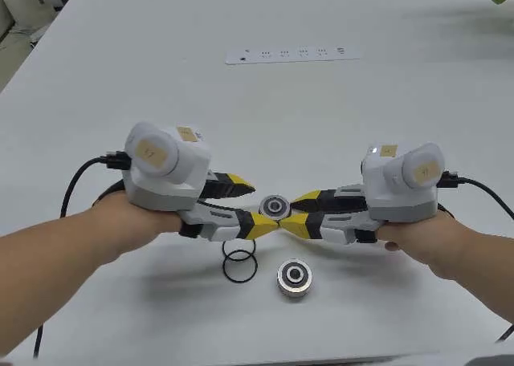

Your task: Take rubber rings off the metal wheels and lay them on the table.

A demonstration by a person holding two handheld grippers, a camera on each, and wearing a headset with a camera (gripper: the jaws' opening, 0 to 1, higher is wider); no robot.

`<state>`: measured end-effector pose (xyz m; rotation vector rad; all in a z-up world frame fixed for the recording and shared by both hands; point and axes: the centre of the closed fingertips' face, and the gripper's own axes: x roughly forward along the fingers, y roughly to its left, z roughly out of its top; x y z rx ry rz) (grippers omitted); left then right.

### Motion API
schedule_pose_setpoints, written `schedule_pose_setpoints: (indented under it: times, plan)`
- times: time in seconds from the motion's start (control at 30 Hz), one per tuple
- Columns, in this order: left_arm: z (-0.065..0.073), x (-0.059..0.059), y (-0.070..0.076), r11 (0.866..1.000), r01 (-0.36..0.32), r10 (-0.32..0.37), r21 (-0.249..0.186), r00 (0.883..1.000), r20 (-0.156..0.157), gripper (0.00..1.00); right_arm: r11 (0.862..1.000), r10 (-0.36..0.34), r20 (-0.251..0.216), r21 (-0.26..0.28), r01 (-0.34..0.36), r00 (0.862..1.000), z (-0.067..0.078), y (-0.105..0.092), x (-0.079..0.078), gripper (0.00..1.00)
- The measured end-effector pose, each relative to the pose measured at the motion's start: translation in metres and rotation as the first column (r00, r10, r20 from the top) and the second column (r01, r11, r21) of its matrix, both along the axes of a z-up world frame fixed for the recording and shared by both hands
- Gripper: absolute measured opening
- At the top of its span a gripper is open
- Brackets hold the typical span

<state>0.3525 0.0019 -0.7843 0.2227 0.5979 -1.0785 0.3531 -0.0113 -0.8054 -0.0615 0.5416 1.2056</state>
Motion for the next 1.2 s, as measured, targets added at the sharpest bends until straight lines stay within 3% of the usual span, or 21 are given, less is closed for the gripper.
schedule_pose_setpoints:
  times: [0.33,0.6,0.77,0.8,0.83,1.2]
  plan:
    - [-0.005,0.005,-0.005,1.0,0.002,-0.002,0.006,1.0,-0.016,0.32,1.0,-0.001,0.002,0.005,0.001,1.0,0.0,-0.002,0.0,0.19]
    - [-0.008,0.008,-0.012,1.0,0.015,-0.015,0.012,1.0,-0.01,0.25,1.0,0.002,0.007,0.005,-0.002,1.0,0.0,-0.001,0.004,0.19]
    - [-0.011,0.007,-0.013,0.998,0.044,-0.045,0.046,0.999,0.017,0.2,1.0,0.006,0.008,0.006,-0.006,1.0,-0.001,0.0,0.003,0.19]
    - [-0.009,0.009,-0.015,0.997,0.056,-0.06,0.057,0.997,0.056,0.19,1.0,0.006,0.008,0.006,-0.006,1.0,-0.001,0.0,0.003,0.19]
    - [-0.01,0.009,-0.013,0.995,0.063,-0.069,0.079,0.995,0.067,0.18,1.0,0.007,0.008,0.006,-0.007,1.0,-0.002,0.0,0.003,0.19]
    - [-0.009,0.012,-0.012,0.995,0.031,-0.04,0.095,0.995,0.089,0.14,1.0,0.003,0.029,0.001,-0.003,1.0,0.0,0.003,0.004,0.22]
